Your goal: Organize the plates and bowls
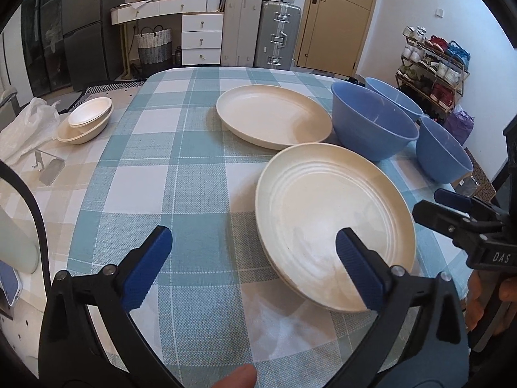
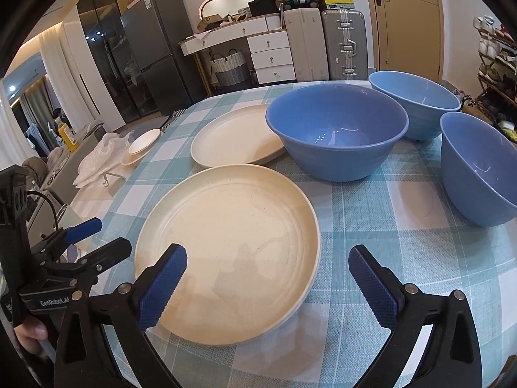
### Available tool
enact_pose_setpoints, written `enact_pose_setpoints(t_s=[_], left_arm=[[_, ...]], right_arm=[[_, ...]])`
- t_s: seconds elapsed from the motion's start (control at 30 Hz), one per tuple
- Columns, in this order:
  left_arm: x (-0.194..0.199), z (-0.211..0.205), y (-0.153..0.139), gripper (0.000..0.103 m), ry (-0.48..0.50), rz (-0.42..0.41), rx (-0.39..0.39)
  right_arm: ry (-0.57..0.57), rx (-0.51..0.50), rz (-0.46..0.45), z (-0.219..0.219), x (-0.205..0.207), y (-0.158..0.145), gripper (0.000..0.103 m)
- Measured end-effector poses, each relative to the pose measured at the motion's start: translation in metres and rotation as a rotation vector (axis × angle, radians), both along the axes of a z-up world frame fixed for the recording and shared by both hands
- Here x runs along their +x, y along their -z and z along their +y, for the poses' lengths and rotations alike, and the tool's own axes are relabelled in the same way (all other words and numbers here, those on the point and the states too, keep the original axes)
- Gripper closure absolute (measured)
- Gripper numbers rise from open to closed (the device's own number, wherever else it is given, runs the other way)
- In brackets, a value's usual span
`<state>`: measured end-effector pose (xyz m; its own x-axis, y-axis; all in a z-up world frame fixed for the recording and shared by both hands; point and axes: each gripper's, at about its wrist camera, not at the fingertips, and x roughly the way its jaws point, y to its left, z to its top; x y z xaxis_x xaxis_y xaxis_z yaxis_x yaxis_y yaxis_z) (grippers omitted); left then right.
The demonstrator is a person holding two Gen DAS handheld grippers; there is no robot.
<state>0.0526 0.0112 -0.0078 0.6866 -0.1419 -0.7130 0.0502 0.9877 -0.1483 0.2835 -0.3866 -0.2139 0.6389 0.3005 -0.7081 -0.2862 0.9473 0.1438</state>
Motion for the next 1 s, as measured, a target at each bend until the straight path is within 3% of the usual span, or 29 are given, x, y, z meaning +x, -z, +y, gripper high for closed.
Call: enact_pose_setpoints(t_s=[1.0], left_arm=[[0.082, 0.025, -0.017, 0.002, -0.117, 0.055, -0.002]], right_arm=[[-0.046, -0.002, -0.012, 0.007, 0.053, -0.033, 0.001]])
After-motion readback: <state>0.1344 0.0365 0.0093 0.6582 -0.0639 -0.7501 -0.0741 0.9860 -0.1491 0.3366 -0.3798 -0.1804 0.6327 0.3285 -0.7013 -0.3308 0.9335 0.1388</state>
